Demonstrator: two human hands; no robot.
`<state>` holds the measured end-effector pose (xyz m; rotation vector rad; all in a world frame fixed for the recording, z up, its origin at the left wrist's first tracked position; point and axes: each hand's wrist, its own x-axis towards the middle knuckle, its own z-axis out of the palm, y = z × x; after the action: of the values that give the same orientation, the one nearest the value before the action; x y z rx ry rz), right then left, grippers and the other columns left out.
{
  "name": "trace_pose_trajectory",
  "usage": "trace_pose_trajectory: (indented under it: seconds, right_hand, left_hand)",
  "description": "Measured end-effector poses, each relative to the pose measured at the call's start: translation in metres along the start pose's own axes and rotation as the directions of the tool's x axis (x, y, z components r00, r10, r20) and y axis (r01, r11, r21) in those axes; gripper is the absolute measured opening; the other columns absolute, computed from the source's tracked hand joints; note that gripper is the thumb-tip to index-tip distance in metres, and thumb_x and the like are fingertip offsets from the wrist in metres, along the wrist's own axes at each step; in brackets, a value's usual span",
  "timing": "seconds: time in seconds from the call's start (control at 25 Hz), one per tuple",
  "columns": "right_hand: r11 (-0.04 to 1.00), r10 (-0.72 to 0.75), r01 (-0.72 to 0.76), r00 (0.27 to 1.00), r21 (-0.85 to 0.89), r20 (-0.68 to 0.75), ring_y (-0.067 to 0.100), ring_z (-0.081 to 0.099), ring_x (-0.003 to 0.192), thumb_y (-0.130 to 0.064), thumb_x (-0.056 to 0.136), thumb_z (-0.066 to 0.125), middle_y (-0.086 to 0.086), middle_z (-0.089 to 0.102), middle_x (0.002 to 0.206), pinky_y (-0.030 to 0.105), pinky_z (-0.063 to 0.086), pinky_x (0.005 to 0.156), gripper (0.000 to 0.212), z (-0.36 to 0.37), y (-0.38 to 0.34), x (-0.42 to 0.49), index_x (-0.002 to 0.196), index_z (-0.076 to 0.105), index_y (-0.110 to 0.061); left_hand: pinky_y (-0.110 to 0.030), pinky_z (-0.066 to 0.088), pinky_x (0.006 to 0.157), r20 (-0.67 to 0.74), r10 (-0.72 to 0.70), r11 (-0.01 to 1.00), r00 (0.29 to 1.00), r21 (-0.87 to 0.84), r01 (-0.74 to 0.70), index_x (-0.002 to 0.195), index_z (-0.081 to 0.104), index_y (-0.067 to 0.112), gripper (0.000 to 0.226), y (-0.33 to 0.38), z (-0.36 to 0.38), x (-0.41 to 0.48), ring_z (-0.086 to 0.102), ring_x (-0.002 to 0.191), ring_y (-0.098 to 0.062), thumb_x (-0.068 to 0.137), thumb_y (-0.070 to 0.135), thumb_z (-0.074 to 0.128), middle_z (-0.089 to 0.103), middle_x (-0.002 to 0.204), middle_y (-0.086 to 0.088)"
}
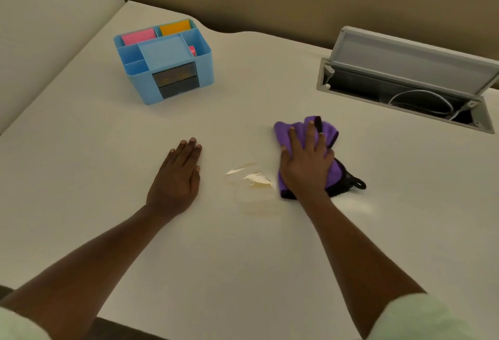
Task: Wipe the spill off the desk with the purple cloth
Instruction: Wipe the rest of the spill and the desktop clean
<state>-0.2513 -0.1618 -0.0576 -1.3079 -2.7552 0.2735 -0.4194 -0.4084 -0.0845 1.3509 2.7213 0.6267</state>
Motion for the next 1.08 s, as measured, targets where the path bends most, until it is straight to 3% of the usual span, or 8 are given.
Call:
trace_pose_trajectory:
  seconds: [0.16, 0.32, 0.44, 0.56, 0.68, 0.8, 0.92, 1.08]
  right_hand:
    - [0.959, -0.282, 0.283, 0.959, -0.030, 0.014, 0.034, 0.031, 0.151, -0.049, 0.100, 0.038, -0.001, 0.020, 0.172, 0.053, 0.036, 0.110, 0.056, -0.001, 0.043, -0.077, 0.156, 0.037, -0.039]
    - [0.997, -0.061, 0.061, 0.998, -0.053, -0.005, 0.041, 0.029, 0.151, -0.047, 0.104, 0.033, 0.006, 0.020, 0.171, 0.064, 0.033, 0.114, 0.056, -0.019, 0.087, 0.007, 0.158, 0.035, -0.033]
    - [0.999, 0.036, -0.036, 0.999, 0.019, -0.005, 0.042, 0.012, 0.156, -0.046, 0.107, 0.031, 0.009, 0.007, 0.173, 0.066, 0.017, 0.123, 0.057, -0.019, 0.018, 0.087, 0.161, 0.025, -0.029]
    - [0.963, -0.270, 0.268, 0.962, 0.033, 0.049, 0.037, 0.016, 0.156, -0.045, 0.104, 0.038, 0.004, 0.011, 0.173, 0.058, 0.019, 0.122, 0.057, 0.006, -0.051, 0.058, 0.159, 0.031, -0.034]
    - [0.866, -0.499, 0.499, 0.865, 0.023, 0.048, 0.034, 0.032, 0.151, -0.047, 0.098, 0.042, -0.001, 0.023, 0.171, 0.050, 0.032, 0.112, 0.057, 0.016, -0.016, -0.013, 0.154, 0.039, -0.040]
    - [0.916, -0.401, 0.401, 0.916, -0.024, 0.014, 0.035, 0.034, 0.150, -0.045, 0.101, 0.039, 0.002, 0.023, 0.171, 0.052, 0.038, 0.109, 0.054, -0.002, 0.027, 0.050, 0.155, 0.040, -0.038]
    - [0.988, -0.153, 0.154, 0.988, -0.007, 0.025, 0.036, 0.017, 0.156, -0.047, 0.106, 0.034, 0.003, 0.011, 0.173, 0.060, 0.021, 0.123, 0.055, -0.017, -0.015, 0.130, 0.160, 0.030, -0.034]
    - [0.898, -0.440, 0.440, 0.894, 0.018, 0.082, 0.034, 0.021, 0.155, -0.046, 0.103, 0.042, -0.001, 0.016, 0.173, 0.053, 0.023, 0.120, 0.055, 0.015, -0.075, 0.068, 0.157, 0.035, -0.040]
  left_hand:
    - [-0.043, 0.020, 0.127, 0.006, 0.011, 1.000, 1.000, 0.004, -0.011, 0.154, 0.038, 0.007, 0.056, -0.004, 0.001, -0.002, 0.026, 0.155, -0.026, 0.102, 0.026, 0.029, 0.032, 0.165, -0.009]
    - [-0.045, 0.022, 0.127, -0.011, 0.001, 1.000, 1.000, 0.002, -0.001, 0.153, 0.039, 0.007, 0.056, 0.000, 0.002, -0.001, 0.027, 0.154, -0.027, 0.101, 0.025, 0.030, 0.033, 0.164, -0.010]
    - [-0.039, 0.018, 0.128, -0.015, 0.010, 1.000, 1.000, 0.017, -0.010, 0.154, 0.037, 0.009, 0.058, -0.003, 0.004, -0.002, 0.024, 0.155, -0.022, 0.101, 0.029, 0.027, 0.031, 0.165, -0.006]
    - [-0.035, 0.014, 0.128, -0.013, 0.014, 1.000, 1.000, 0.010, -0.014, 0.156, 0.033, 0.012, 0.058, -0.007, 0.006, -0.002, 0.019, 0.156, -0.017, 0.102, 0.031, 0.026, 0.027, 0.166, -0.002]
    - [-0.033, 0.013, 0.128, -0.013, 0.017, 1.000, 1.000, -0.002, -0.017, 0.155, 0.034, 0.011, 0.058, -0.005, 0.004, -0.003, 0.020, 0.156, -0.018, 0.102, 0.031, 0.027, 0.028, 0.166, -0.003]
    - [-0.034, 0.014, 0.127, -0.026, 0.009, 1.000, 1.000, -0.010, -0.009, 0.154, 0.036, 0.010, 0.057, -0.004, 0.004, 0.001, 0.023, 0.155, -0.020, 0.101, 0.030, 0.029, 0.029, 0.165, -0.003]
    - [-0.036, 0.017, 0.127, -0.029, 0.008, 1.000, 1.000, -0.004, -0.009, 0.154, 0.038, 0.010, 0.056, -0.003, 0.004, 0.001, 0.024, 0.155, -0.020, 0.101, 0.028, 0.031, 0.031, 0.165, -0.004]
    - [-0.041, 0.022, 0.127, -0.031, 0.017, 1.000, 0.999, 0.000, -0.017, 0.153, 0.039, 0.010, 0.056, -0.003, 0.001, 0.001, 0.026, 0.155, -0.022, 0.101, 0.029, 0.030, 0.033, 0.164, -0.006]
